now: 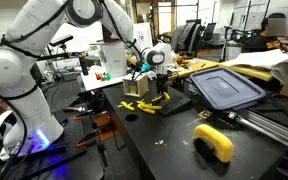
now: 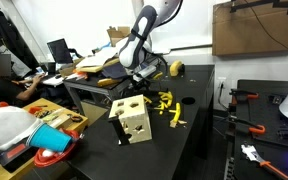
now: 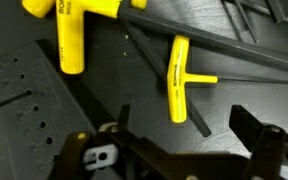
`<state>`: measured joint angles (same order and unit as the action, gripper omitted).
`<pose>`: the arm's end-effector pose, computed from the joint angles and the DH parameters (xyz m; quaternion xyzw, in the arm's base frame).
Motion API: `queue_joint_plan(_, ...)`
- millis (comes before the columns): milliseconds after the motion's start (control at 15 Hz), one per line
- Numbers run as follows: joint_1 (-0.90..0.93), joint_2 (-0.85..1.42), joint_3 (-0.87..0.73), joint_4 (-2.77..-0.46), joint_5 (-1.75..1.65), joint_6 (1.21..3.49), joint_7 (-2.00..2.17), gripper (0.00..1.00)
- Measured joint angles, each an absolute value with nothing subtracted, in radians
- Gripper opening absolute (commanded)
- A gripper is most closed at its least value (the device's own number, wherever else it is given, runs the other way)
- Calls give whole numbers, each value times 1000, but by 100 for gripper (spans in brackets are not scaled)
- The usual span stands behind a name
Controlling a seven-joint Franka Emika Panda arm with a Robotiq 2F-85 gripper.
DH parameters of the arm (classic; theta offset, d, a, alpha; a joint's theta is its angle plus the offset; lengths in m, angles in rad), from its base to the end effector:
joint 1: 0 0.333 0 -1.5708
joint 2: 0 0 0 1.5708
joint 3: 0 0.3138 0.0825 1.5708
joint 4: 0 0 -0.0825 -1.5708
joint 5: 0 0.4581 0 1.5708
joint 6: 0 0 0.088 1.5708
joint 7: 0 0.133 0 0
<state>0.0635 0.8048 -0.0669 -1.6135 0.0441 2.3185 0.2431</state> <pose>0.7231 0.0010 0.0622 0.9903 -0.1295 -0.0474 0.0149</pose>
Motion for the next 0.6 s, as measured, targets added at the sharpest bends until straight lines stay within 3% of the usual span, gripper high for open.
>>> queue_joint_plan(600, 55, 854, -86, -1553, 45, 2315, 263, 5)
